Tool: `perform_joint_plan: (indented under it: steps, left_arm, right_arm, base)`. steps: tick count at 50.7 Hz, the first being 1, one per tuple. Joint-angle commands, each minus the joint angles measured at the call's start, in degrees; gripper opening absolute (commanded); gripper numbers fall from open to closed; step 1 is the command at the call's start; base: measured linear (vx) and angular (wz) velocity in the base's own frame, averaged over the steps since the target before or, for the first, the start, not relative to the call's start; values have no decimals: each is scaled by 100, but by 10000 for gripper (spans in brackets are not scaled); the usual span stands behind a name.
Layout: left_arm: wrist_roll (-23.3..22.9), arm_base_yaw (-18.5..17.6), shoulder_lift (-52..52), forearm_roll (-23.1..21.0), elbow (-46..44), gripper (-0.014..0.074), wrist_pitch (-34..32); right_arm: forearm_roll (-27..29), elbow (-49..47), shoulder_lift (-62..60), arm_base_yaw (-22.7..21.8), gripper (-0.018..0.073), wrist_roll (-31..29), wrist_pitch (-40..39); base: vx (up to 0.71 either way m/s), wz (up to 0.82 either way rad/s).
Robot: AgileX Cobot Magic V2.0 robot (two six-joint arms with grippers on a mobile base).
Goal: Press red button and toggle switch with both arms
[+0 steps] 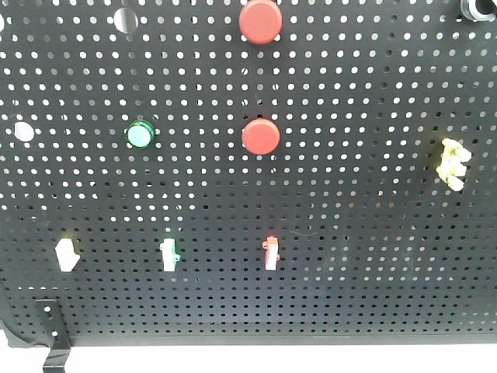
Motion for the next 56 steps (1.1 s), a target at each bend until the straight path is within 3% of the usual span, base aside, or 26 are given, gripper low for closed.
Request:
perform_joint_plan:
  steps: [1, 11, 19, 23, 56]
  left_arm:
    - [-46, -2, -93, 8, 165, 1, -399]
    - [-46, -2, -93, 8, 165, 1, -399]
    - [-46, -2, -93, 8, 165, 1, -399]
    - [-46, -2, -93, 8, 165, 1, -399]
    - [-46, -1, -91, 8, 160, 1, -394]
  right_arm:
    - [112, 946, -345, -35, 0, -30, -1259]
    - [212, 2754, -1216, -35, 0, -30, -2189]
    - [280, 3515, -2055, -35, 0, -30, -2301]
    - [271, 3533, -2425, -35, 0, -36, -2019]
    - [253, 3533, -2401, -35, 0, -36, -2089]
  base:
    - [0, 0]
    - [0, 0]
    - [0, 0]
    - [0, 0]
    - [0, 0]
